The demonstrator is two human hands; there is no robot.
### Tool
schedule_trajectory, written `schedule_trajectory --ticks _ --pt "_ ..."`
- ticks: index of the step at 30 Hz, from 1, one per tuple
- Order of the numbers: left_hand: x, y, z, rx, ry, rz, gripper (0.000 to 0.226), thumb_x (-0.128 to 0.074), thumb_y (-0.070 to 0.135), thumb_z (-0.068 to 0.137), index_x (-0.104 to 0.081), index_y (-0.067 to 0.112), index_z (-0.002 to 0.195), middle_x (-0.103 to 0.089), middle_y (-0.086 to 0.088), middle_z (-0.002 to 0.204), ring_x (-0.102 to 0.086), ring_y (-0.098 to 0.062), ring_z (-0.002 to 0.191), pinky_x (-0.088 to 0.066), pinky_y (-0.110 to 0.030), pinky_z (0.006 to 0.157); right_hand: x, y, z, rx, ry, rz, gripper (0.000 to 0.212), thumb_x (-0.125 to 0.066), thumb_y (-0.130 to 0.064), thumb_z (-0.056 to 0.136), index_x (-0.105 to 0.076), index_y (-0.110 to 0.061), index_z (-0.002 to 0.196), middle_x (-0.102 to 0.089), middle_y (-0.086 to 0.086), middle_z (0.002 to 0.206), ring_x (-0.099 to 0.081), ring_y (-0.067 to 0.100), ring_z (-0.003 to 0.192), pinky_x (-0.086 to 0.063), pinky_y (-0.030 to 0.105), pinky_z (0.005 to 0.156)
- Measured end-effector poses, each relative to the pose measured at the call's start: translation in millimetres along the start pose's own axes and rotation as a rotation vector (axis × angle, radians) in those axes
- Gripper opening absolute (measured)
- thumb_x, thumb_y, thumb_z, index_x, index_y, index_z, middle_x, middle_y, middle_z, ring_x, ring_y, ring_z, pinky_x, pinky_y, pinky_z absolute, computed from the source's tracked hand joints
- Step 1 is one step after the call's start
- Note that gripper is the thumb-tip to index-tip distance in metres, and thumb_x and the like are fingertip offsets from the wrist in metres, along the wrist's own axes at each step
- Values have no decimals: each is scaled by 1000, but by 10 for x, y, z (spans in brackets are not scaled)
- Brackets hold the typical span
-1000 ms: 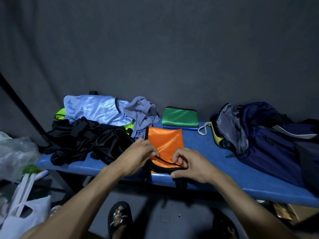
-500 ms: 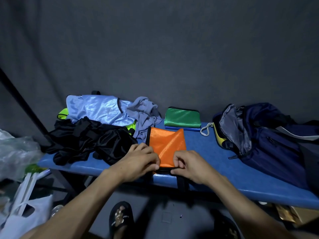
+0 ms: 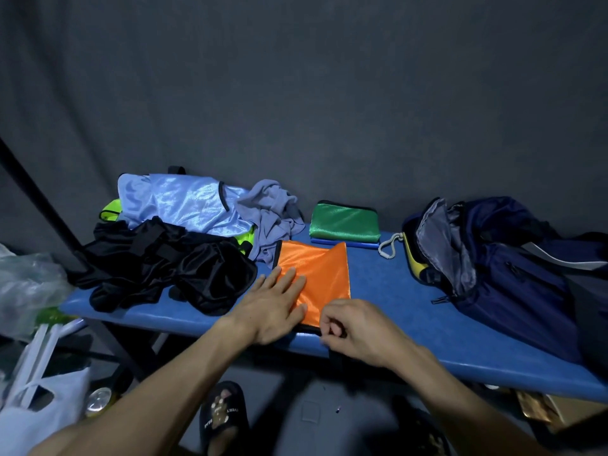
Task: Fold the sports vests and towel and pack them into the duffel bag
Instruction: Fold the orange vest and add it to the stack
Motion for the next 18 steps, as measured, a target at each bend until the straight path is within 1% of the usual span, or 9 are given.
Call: schedule_trajectory --ticks 2,3,5,7,9,10,12,15,18 --pt "-14 -60 -5 8 -35 -3 72 -17 64 103 8 32 162 16 4 169 20 -20 155 12 -45 126 65 75 31 -82 23 84 29 -70 -50 82 -60 -24 72 -57 -10 73 -54 12 69 -47 31 62" --pt "6 -51 -9 4 -50 6 73 -18 64 102 8 32 162 17 4 169 21 -20 155 13 -47 125 155 130 59 -121 102 112 33 -66 -54 83 -60 -23 72 -57 -9 73 -54 13 68 -48 33 63" --pt "112 12 45 -10 -20 20 72 -22 61 103 -1 28 163 9 2 170 13 -23 157 9 -50 126 334 224 123 -154 279 61 26 -60 -48 89 -61 -24 78 -54 -9 81 -51 11 76 -47 36 68" --pt "291 114 173 -58 103 21 70 -18 54 101 -16 22 163 -7 -3 171 -4 -25 158 -1 -47 127 382 268 225 -182 338 -68 19 -55 -38 94 -64 -22 97 -55 -6 101 -51 18 93 -48 39 79" --pt "414 176 333 -85 184 -14 70 -14 48 99 -22 17 162 -16 -5 170 -12 -24 156 -7 -45 127 293 315 352 -240 287 -160 37 -43 -36 96 -63 -17 121 -56 0 127 -52 24 115 -48 43 94" --pt "400 165 421 -80 179 -34 67 -16 46 102 -20 17 162 -13 -4 171 -9 -24 157 -6 -45 128 210 344 406 -274 235 -187 48 -36 -37 97 -58 -14 134 -51 4 142 -47 26 129 -45 45 104" --pt "265 106 550 -54 123 -67 63 -22 48 107 -9 24 164 -1 2 171 5 -24 158 4 -46 127 1 444 434 -382 103 -210 59 -24 -37 104 -35 -10 155 -29 9 164 -23 26 152 -26 45 122" --pt "183 22 632 -78 105 -112 65 -24 57 106 -3 33 163 8 9 170 18 -18 155 16 -44 124 -213 613 320 -524 -32 -204 59 -22 -35 109 -11 -10 162 -3 7 171 1 26 157 -6 44 127" --pt "299 -143 721 -57 203 -167 71 -14 65 101 -14 30 163 -7 6 171 5 -20 157 7 -43 125 -199 675 216 -562 -33 -205 61 -20 -39 110 -7 -11 163 2 5 171 3 28 157 -3 43 127"
Point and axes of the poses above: each hand's wrist, its own z-axis towards the middle knuckle, its own x-axis out of the back of the hand, y = z × x, the point moved 10 cm from there along z, towards the middle knuckle
